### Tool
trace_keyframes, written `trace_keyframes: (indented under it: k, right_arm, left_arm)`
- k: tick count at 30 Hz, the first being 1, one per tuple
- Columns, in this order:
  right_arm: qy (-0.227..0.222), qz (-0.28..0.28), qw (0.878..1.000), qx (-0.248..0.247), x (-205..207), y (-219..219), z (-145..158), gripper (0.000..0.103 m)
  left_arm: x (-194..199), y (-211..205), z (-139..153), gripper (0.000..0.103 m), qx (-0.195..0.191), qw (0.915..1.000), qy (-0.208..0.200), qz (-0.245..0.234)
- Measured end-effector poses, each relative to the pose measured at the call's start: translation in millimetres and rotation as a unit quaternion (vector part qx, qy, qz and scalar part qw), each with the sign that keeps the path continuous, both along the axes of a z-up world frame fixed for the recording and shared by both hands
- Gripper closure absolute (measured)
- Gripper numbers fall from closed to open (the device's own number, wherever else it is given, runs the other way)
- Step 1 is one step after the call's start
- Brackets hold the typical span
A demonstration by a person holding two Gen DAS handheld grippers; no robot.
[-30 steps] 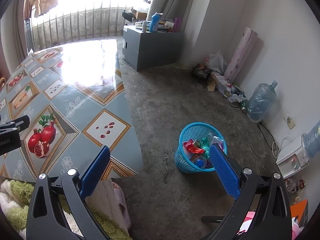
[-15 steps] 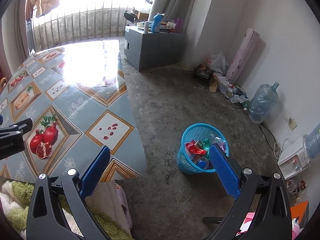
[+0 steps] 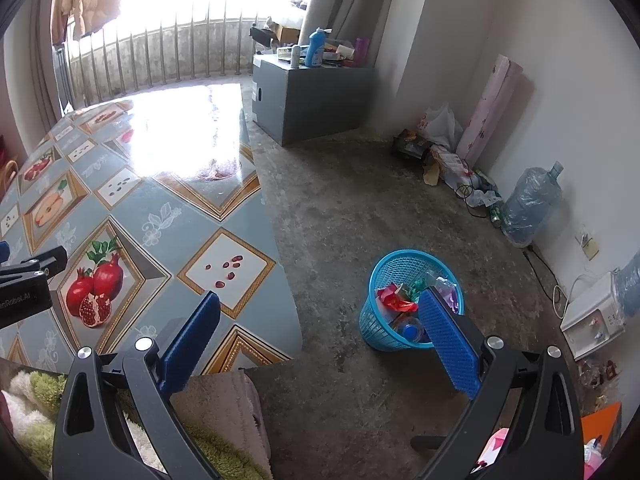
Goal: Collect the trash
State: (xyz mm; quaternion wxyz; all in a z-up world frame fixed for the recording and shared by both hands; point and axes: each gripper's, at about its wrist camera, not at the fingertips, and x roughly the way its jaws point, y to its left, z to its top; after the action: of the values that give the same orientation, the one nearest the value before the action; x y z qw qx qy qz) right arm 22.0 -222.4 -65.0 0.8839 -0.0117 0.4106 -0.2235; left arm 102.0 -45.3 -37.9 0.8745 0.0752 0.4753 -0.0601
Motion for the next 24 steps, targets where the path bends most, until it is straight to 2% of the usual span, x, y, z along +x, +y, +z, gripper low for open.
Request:
trace_keyframes:
  k: [24]
  right_arm:
    - [-0.002, 0.015, 1.000, -0.007, 2.7, 6.2, 5.8, 0.007]
  left_arm:
    - [2.7, 0.4, 2.8, 0.009, -0.001, 1.0000, -0.002, 0.000]
